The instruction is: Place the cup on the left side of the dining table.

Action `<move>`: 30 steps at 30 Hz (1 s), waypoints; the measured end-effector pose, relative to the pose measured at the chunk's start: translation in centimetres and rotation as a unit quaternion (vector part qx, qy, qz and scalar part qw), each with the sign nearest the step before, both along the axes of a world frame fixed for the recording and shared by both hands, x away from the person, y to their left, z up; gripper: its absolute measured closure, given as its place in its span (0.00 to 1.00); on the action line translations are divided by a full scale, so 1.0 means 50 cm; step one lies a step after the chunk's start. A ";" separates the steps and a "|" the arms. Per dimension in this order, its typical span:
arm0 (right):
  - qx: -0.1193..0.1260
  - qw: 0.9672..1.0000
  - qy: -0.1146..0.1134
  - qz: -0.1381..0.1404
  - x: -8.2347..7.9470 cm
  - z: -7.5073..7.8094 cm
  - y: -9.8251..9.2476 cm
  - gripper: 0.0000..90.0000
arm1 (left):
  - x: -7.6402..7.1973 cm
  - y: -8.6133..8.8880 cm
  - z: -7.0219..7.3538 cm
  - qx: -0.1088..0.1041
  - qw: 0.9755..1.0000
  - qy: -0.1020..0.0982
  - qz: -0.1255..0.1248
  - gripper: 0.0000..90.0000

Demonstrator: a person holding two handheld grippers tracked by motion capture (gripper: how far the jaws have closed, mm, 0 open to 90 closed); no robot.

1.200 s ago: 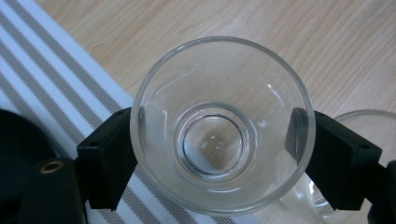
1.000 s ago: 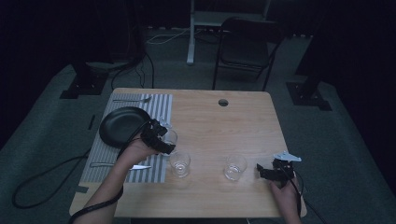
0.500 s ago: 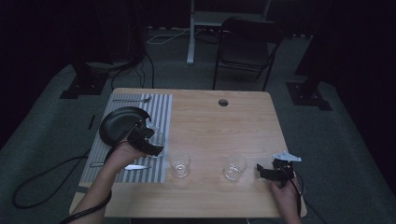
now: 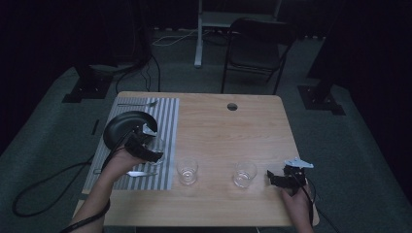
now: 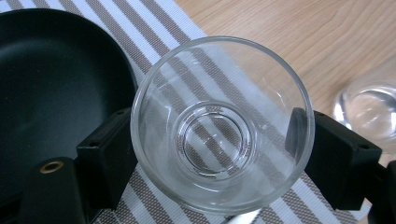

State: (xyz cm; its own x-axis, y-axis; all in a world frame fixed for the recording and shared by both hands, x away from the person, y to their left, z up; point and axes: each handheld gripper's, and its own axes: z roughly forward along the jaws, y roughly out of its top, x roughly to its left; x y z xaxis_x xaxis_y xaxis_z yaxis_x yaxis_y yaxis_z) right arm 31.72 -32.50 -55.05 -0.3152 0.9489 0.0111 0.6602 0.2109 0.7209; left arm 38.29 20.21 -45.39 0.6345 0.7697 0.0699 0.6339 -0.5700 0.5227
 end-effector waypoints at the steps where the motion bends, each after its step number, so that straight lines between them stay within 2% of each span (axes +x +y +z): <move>1: 0.000 1.000 0.000 0.000 0.000 0.000 0.000 0.13 | 0.001 0.002 -0.003 0.001 1.000 -0.001 0.003 0.21; 6: 0.000 1.000 0.000 0.000 0.000 0.000 0.000 0.13 | 0.005 0.010 -0.020 0.000 1.000 0.006 0.003 0.21; 8: 0.000 1.000 0.000 0.000 0.000 0.000 0.000 0.13 | 0.005 0.018 -0.024 -0.014 1.000 0.004 0.004 0.21; 9: 0.000 1.000 0.000 0.000 0.000 0.000 0.000 0.13 | 0.005 0.018 -0.024 -0.014 1.000 0.004 0.004 0.21; 10: 0.000 1.000 0.000 0.000 0.000 0.000 0.000 0.13 | -0.002 0.027 -0.034 -0.038 0.999 -0.026 0.005 0.20; 12: 0.000 1.000 0.000 0.000 0.000 0.000 0.000 0.13 | -0.006 0.032 -0.037 -0.053 0.998 -0.044 0.010 0.20; 15: 0.000 1.000 0.000 0.000 0.000 0.000 0.000 0.13 | -0.009 0.029 -0.038 -0.048 0.998 -0.047 0.014 0.16; 20: 0.000 1.000 0.000 0.000 0.000 0.000 0.000 0.13 | -0.020 0.035 -0.035 -0.051 0.997 -0.053 0.019 0.16; 22: 0.000 1.000 0.000 0.000 0.000 0.000 0.000 0.13 | -0.022 0.038 -0.037 -0.048 0.997 -0.049 0.026 0.11; 24: 0.000 1.000 0.000 0.000 0.000 0.000 0.000 0.13 | -0.026 0.044 -0.040 -0.052 0.997 -0.044 0.027 0.11; 27: 0.000 1.000 0.000 0.000 0.000 0.000 0.000 0.13 | -0.034 0.050 -0.045 -0.050 0.997 -0.049 0.031 0.11; 29: 0.000 1.000 0.000 0.000 0.000 0.000 0.000 0.13 | -0.041 0.055 -0.048 -0.057 0.997 -0.052 0.032 0.10; 30: 0.000 1.000 0.000 0.000 0.000 0.000 0.000 0.13 | -0.045 0.057 -0.050 -0.058 0.996 -0.062 0.035 0.10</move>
